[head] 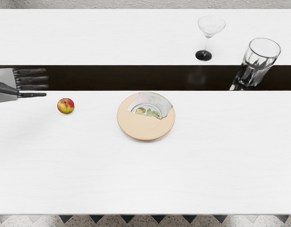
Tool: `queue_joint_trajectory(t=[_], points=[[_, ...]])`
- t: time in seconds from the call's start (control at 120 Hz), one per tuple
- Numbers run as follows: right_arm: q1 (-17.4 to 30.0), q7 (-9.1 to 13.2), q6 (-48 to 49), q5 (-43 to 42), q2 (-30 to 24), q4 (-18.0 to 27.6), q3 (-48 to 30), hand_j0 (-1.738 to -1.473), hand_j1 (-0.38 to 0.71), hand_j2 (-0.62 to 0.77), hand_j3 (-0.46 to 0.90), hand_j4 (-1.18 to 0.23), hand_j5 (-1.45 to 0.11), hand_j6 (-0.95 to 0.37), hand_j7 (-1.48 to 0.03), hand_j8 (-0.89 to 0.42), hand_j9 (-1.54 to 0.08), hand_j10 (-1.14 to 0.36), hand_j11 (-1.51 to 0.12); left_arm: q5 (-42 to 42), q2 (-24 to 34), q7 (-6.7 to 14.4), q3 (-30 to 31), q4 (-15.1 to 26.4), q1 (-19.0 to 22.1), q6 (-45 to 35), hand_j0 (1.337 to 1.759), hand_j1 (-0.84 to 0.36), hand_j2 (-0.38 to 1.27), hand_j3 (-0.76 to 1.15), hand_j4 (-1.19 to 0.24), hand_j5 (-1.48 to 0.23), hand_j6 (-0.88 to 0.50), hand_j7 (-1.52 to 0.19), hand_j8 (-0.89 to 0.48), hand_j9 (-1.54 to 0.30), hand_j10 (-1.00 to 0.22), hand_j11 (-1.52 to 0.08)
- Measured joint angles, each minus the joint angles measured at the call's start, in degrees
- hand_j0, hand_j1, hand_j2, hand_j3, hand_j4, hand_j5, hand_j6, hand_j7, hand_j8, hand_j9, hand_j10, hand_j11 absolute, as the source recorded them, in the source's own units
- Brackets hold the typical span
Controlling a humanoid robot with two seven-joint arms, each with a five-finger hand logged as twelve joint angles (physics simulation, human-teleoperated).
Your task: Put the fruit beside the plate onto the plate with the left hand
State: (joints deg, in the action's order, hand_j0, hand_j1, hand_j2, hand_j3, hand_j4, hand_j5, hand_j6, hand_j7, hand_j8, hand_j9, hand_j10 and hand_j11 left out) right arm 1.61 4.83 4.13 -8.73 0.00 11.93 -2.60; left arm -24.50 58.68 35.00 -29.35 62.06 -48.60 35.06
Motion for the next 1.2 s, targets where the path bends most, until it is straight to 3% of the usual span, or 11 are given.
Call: queue_joint_trajectory(t=[0.083, 0.15, 0.2, 0.308, 0.375, 0.592, 0.692, 0.833, 0.967, 1.083, 1.2], points=[[0.03, 0.0, 0.0, 0.01, 0.0, -0.08, -0.05, -1.658, -0.33, 0.0, 0.0, -0.02, -0.02, -0.02, -0.02, -0.02, -0.02, -0.02, -0.02, 0.97, 0.36, 0.0, 0.19, 0.0, -0.23, 0.0, 1.658, 0.35, 0.0, 0.0, 0.0, 0.0, 0.01, 0.0, 0.0, 0.0, 0.0, 0.0], [0.05, 0.0, 0.0, 0.02, 0.0, -0.11, -0.04, -1.658, -0.33, 0.0, 0.0, -0.02, -0.02, -0.02, -0.02, -0.02, -0.02, -0.02, -0.02, 7.03, -0.24, 0.0, 0.38, 0.1, -3.5, 0.01, 1.658, 0.35, 0.0, 0.0, 0.0, 0.0, 0.01, 0.0, 0.0, 0.0, 0.0, 0.0], [0.05, 0.0, 0.0, 0.02, 0.0, -0.13, -0.04, -1.658, -0.33, 0.0, 0.0, -0.02, -0.02, -0.02, -0.02, -0.02, -0.02, -0.02, -0.02, 13.34, -6.0, 0.0, 0.8, 0.19, -6.64, 0.0, 1.658, 0.34, 0.0, 0.0, 0.0, -0.01, 0.0, -0.01, 0.0, -0.01, 0.0, -0.01], [0.06, 0.0, 0.0, 0.03, 0.0, -0.15, -0.02, -1.658, -0.33, 0.0, 0.0, -0.02, -0.02, -0.02, -0.02, -0.02, -0.02, -0.02, -0.02, 24.04, -7.22, 0.0, 9.4, 0.32, -23.55, -0.02, 1.658, 0.34, 0.0, 0.0, -0.01, -0.01, -0.01, -0.01, -0.01, -0.01, -0.01, -0.01], [0.06, 0.0, 0.0, 0.02, 0.0, -0.15, -0.04, -1.658, -0.33, 0.0, 0.0, -0.02, -0.02, -0.02, -0.02, -0.02, -0.02, -0.02, -0.02, 27.89, -10.89, 0.0, 14.57, 0.38, -28.0, -0.02, 1.658, 0.34, 0.0, 0.0, 0.0, -0.01, 0.0, -0.01, 0.0, -0.01, -0.01, -0.01], [0.06, 0.0, 0.0, 0.02, 0.0, -0.15, -0.02, -1.658, -0.33, 0.0, 0.0, -0.02, -0.02, -0.02, -0.02, -0.02, -0.02, -0.02, -0.02, 42.91, -14.04, 0.0, 19.61, 2.61, -30.28, -0.49, 1.658, 0.34, 0.0, 0.0, -0.01, -0.01, -0.01, -0.01, -0.01, -0.01, -0.01, -0.01], [0.06, 0.0, 0.0, 0.02, 0.0, -0.16, -0.02, -1.658, -0.33, 0.0, 0.0, -0.02, -0.02, -0.02, -0.02, -0.02, -0.02, -0.02, -0.02, 51.7, -14.7, 0.0, 20.07, 7.8, -30.1, -7.53, 1.658, 0.34, 0.0, 0.0, -0.01, -0.01, -0.01, -0.01, -0.01, -0.01, -0.01, -0.01], [0.06, 0.0, 0.0, 0.03, 0.0, -0.16, -0.03, -1.658, -0.33, 0.0, 0.0, -0.02, -0.02, -0.02, -0.02, -0.02, -0.02, -0.02, -0.02, 62.78, -19.95, 0.0, 21.26, 10.2, -29.78, -23.44, 1.658, 0.34, 0.0, 0.0, -0.01, -0.01, -0.01, -0.01, -0.01, -0.01, -0.01, -0.01], [0.06, 0.0, 0.0, 0.03, 0.0, -0.16, -0.03, -1.658, -0.33, 0.0, 0.0, -0.02, -0.02, -0.02, -0.02, -0.02, -0.02, -0.02, -0.02, 68.53, -25.73, 0.0, 28.45, 10.87, -31.33, -33.83, 1.658, 0.34, 0.0, 0.0, -0.01, -0.01, -0.01, -0.01, -0.01, -0.01, -0.01, -0.01], [0.06, 0.0, 0.0, 0.03, 0.0, -0.16, -0.02, -1.658, -0.33, 0.0, 0.0, -0.02, -0.02, -0.02, -0.02, -0.02, -0.02, -0.02, -0.02, 72.39, -26.94, 0.0, 37.33, 10.97, -34.56, -36.43, 1.658, 0.34, 0.0, 0.0, -0.01, -0.01, -0.01, -0.01, -0.01, -0.01, -0.01, -0.01], [0.06, 0.0, 0.0, 0.03, 0.0, -0.15, -0.02, -1.658, -0.33, 0.0, 0.0, -0.02, -0.02, -0.02, -0.02, -0.02, -0.02, -0.02, -0.02, 73.69, -28.97, 0.0, 43.34, 10.97, -33.88, -37.37, 1.658, 0.34, 0.0, 0.0, -0.01, -0.01, -0.01, -0.01, -0.01, -0.01, -0.01, -0.01]])
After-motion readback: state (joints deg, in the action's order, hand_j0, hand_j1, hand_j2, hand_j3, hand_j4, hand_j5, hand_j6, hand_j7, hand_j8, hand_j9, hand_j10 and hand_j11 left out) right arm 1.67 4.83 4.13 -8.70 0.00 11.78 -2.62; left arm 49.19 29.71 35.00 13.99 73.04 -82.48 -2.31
